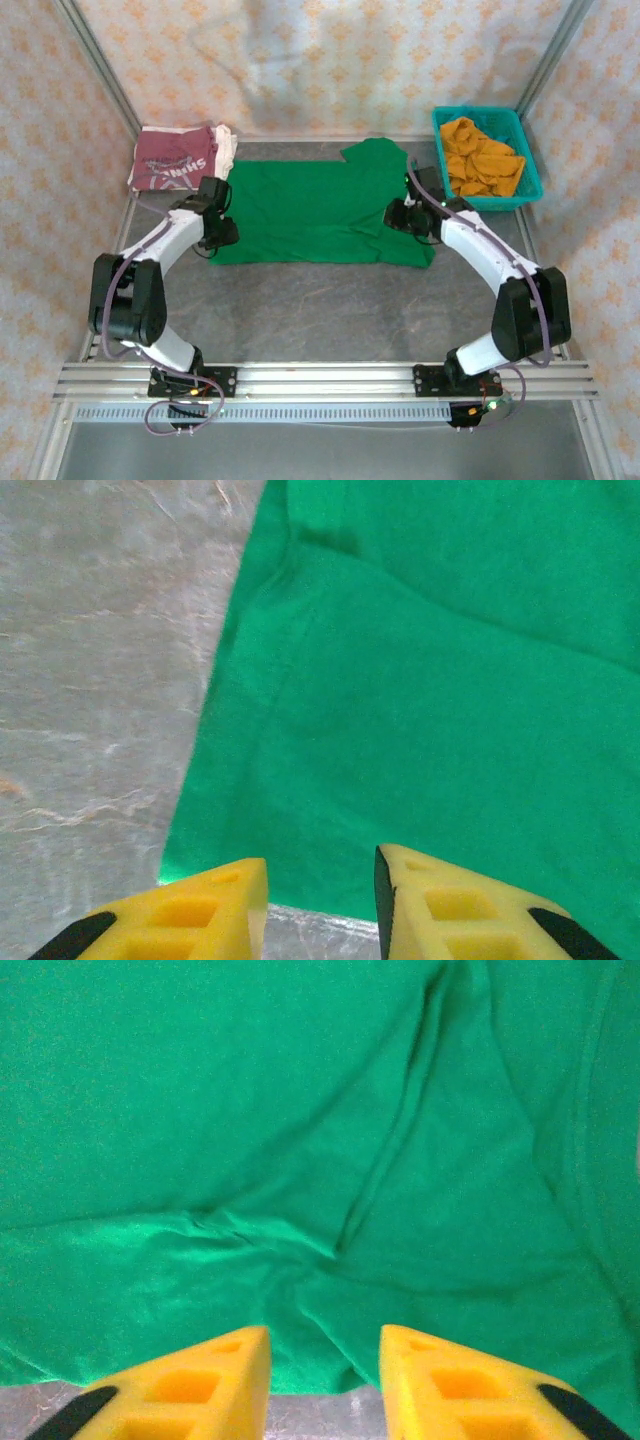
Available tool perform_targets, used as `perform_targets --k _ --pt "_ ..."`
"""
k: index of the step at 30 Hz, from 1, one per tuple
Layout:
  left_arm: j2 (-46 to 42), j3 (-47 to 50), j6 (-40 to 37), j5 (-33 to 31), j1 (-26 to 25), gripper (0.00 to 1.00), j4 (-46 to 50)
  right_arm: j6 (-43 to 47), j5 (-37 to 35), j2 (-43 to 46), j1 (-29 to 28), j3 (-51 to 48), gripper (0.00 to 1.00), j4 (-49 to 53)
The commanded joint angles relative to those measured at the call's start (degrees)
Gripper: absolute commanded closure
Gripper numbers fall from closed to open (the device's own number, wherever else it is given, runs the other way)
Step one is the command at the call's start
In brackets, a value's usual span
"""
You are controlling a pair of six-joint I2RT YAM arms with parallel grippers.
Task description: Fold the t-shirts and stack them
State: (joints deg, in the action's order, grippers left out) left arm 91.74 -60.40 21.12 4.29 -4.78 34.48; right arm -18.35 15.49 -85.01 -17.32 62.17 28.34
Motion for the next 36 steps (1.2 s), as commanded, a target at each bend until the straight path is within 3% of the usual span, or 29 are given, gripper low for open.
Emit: perform_targets --k 1,11,17,33,36 --pt "3.52 -0.41 1.02 2.29 0.12 0.68 -3.81 -6.66 -1.3 -0.92 0.05 -2.39 0.71 -4.15" --pt "8.76 4.73 3.74 4.72 0.76 0.71 -7.38 -9.53 -6.98 -9.3 2.0 -4.43 0.77 -6.92" --pt "6.33 8.11 4.9 5.07 2.14 0.71 -7.29 -10.76 -5.54 -13.94 4.46 -4.76 0.8 -7.43" --pt "-8.27 20.74 6.75 7.25 1.79 0.72 -1.27 -12.77 -10.65 -0.57 8.73 -15.6 0.82 -2.26" --pt "-7.61 19.41 5.46 8.44 1.18 0.72 -1.86 -10.89 -6.04 0.97 8.36 -12.84 0.82 -2.91"
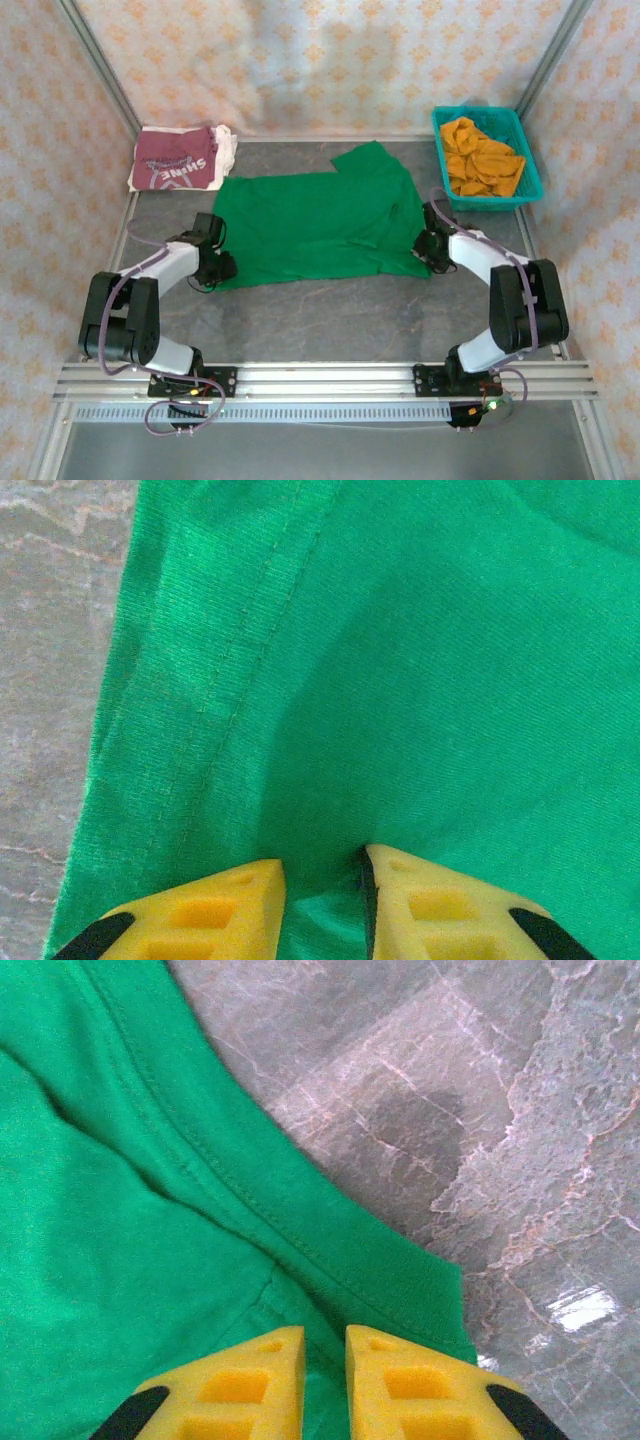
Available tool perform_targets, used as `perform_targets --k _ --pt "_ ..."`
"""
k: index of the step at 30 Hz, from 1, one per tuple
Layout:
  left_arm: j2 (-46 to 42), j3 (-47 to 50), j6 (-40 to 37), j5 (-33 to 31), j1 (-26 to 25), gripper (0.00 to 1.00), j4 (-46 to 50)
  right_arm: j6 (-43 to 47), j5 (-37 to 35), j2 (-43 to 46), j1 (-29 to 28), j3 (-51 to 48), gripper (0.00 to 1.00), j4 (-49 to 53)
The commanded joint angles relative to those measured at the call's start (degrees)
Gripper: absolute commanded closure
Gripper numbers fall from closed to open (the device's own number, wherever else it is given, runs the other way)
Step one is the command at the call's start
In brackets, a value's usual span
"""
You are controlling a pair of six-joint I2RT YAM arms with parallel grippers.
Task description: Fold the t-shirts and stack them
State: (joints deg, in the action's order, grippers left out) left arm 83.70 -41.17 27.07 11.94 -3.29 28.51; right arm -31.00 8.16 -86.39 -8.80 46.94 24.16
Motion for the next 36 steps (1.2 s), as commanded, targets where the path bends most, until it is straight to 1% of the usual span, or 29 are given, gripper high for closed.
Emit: perform_targets --k 1,4,6,8,12,14,21,31,35,36 --pt "0.74 -0.66 -0.99 0.44 -0.93 0.72 4.07 1.6 2.23 2.82 -0.89 3.92 0.82 1.54" --pt "1.94 -2.61 -1.74 -1.13 -1.89 0.72 4.12 1.81 3.23 2.47 -5.32 9.22 0.8 2.51" --pt "2.55 -2.98 -1.68 -1.37 -1.88 0.72 3.22 0.59 6.63 0.03 -6.87 11.41 0.76 1.13" --pt "3.16 -3.16 -1.5 -1.53 -1.87 0.72 2.31 -1.87 9.63 -3.27 -7.39 12.12 0.74 -1.65" --pt "4.03 -3.9 -1.41 -1.56 -1.85 0.73 1.48 -5.21 11.44 -7.45 -7.65 12.34 0.7 -5.78" --pt "3.84 -3.76 -1.41 -1.62 -1.98 0.72 1.21 -5.94 12.26 -9.2 -7.89 12.61 0.67 -6.99" --pt "4.23 -3.31 -1.68 -2.17 -1.97 0.73 0.6 -6.75 14.15 -12.95 -8.47 12.39 0.63 -8.59" --pt "4.72 -2.92 -1.94 -2.01 -1.98 0.73 -0.01 -7.23 14.83 -15.59 -9.29 12.82 0.64 -9.98" --pt "4.54 -2.44 -1.8 -2.01 -1.96 0.73 -0.43 -7.29 14.91 -16.09 -9.46 13.18 0.69 -11.07" --pt "4.51 -2.24 -1.82 -1.88 -1.98 0.73 -0.54 -7.39 15.04 -16.33 -9.47 13.27 0.73 -11.66"
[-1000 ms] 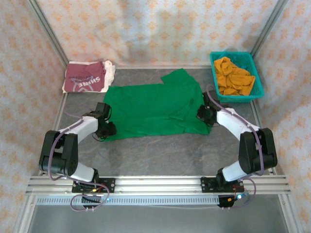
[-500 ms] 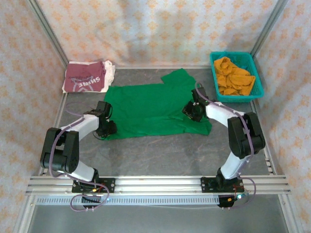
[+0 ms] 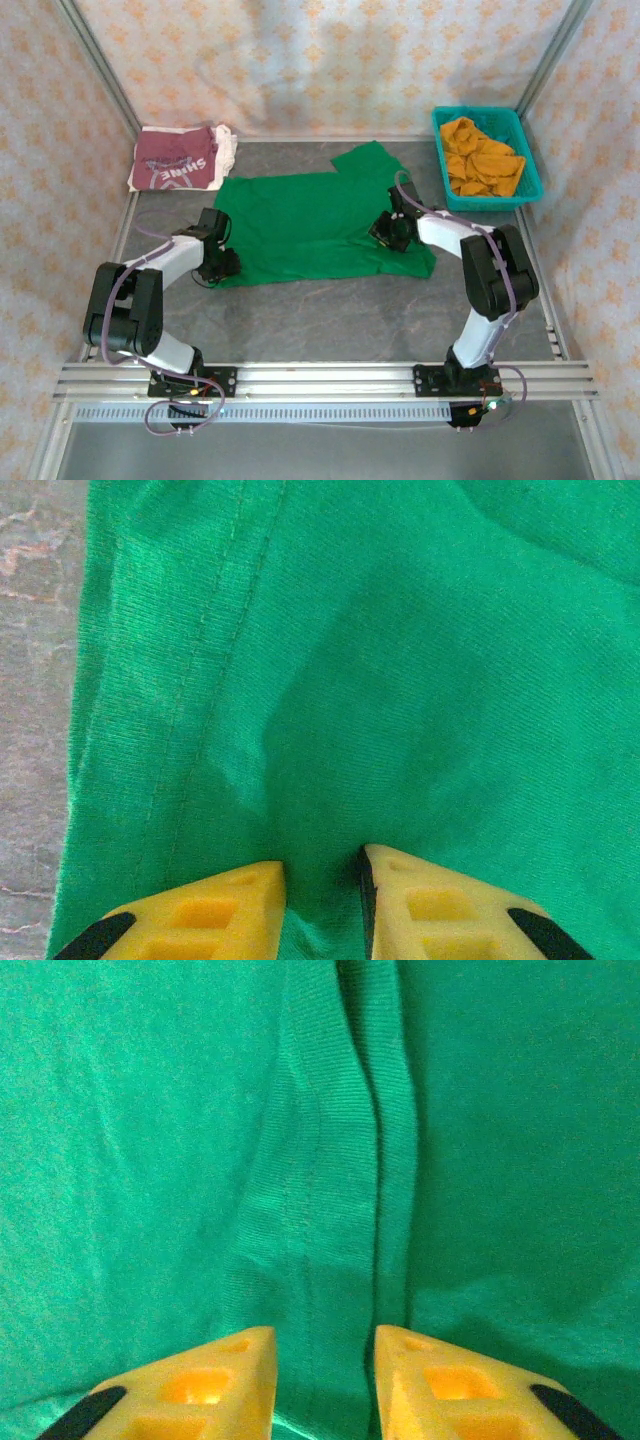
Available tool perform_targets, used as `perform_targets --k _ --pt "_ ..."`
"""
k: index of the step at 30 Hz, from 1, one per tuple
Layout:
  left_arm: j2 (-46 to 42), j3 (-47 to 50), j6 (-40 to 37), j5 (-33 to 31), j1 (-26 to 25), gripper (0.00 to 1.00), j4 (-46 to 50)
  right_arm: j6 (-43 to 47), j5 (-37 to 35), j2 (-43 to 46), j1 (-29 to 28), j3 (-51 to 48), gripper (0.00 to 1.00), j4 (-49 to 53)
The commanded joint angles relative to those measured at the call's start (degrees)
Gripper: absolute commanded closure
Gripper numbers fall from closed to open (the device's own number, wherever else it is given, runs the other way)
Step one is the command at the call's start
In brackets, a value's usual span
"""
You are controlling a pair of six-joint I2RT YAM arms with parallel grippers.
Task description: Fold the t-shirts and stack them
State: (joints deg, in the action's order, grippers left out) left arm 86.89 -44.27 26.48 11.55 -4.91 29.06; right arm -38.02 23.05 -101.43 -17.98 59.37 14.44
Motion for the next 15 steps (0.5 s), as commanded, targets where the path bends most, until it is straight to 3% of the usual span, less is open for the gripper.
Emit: perform_targets --k 1,9,15 --pt "1.34 0.9 -1.25 -1.46 -0.37 0.73 -1.19 -0.71 0.41 -1.49 -0.26 0.83 0.77 -2.65" --pt "1.36 0.97 -1.35 -1.44 -0.32 0.73 -1.38 -0.83 0.26 -2.9 -0.47 1.92 0.98 -4.32" --pt "-0.01 1.17 -1.53 -2.19 -0.32 0.73 -0.62 -0.41 -3.56 3.07 -0.65 -2.32 0.9 -2.55"
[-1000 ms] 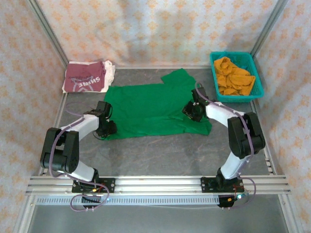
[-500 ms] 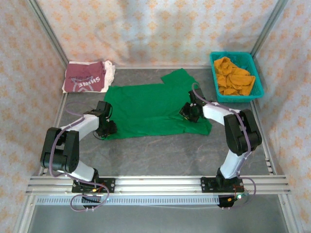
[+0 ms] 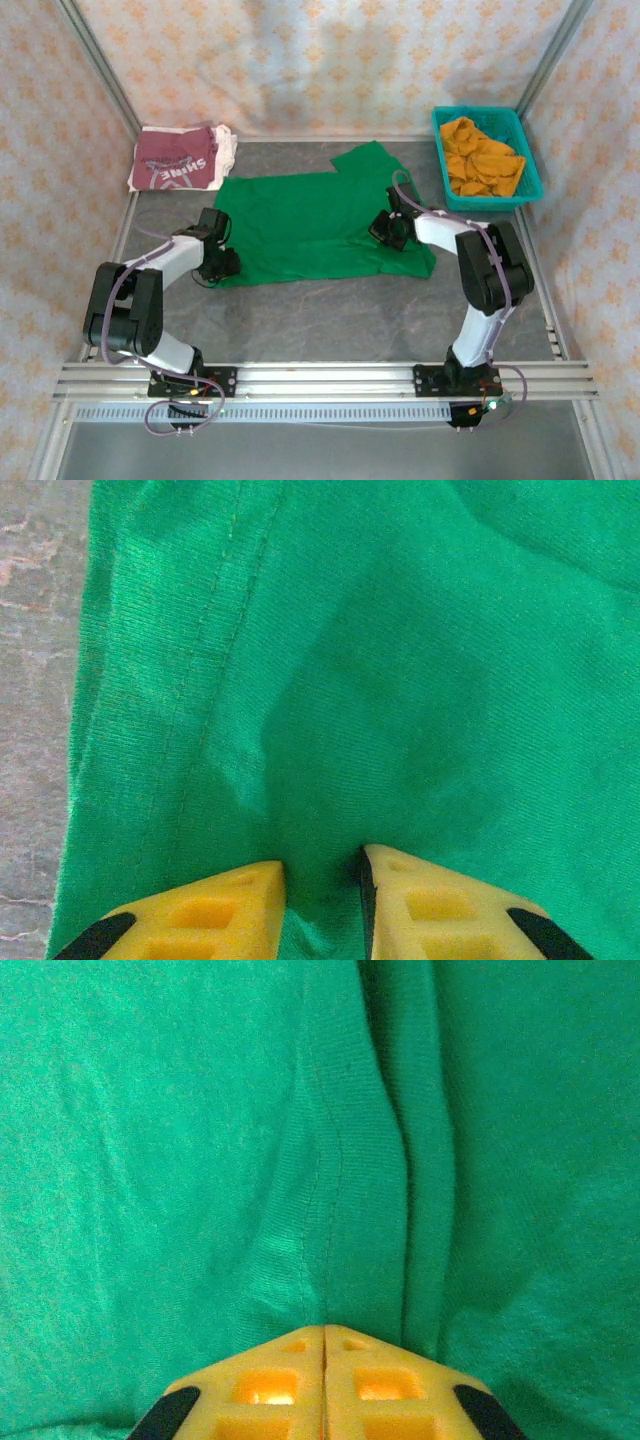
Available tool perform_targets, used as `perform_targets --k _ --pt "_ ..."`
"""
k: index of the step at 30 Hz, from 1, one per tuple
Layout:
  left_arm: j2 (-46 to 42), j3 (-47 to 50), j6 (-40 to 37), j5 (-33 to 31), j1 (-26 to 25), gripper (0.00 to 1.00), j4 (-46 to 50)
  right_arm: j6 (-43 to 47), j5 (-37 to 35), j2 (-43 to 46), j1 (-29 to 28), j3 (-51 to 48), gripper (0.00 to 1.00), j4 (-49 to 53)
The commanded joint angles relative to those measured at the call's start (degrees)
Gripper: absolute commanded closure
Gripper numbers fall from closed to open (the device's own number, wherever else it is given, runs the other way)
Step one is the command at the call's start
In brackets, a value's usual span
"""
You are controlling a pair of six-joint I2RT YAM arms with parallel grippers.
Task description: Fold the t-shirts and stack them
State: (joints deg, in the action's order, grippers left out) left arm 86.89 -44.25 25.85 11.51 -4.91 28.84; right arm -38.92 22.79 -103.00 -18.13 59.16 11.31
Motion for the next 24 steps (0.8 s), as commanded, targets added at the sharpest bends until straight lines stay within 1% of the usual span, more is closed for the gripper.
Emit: perform_targets --k 1,8,11,14,20,24 --pt "-0.12 1.23 -0.91 -2.19 -0.36 0.73 -0.44 0.83 -3.56 5.47 -0.38 -2.59 0.9 1.1" --pt "0.73 0.98 -1.06 -1.75 -0.37 0.73 -0.82 0.86 -3.22 8.77 -0.41 -4.48 0.8 1.91" --pt "0.89 1.05 -1.05 -1.71 -0.37 0.73 -1.07 0.45 -3.3 8.12 -0.35 -4.49 0.74 3.25" --pt "1.32 0.95 -1.16 -1.53 -0.32 0.73 -1.11 -0.43 -2.22 7.26 -0.45 -5.43 0.69 1.85" --pt "1.34 1.45 -0.97 -1.26 -0.37 0.73 -1.68 0.06 -0.86 4.89 -0.54 -4.37 0.66 2.41" --pt "1.63 1.53 -0.89 -1.31 -0.29 0.73 -1.86 0.2 1.39 2.72 -0.63 -3.24 0.65 1.66"
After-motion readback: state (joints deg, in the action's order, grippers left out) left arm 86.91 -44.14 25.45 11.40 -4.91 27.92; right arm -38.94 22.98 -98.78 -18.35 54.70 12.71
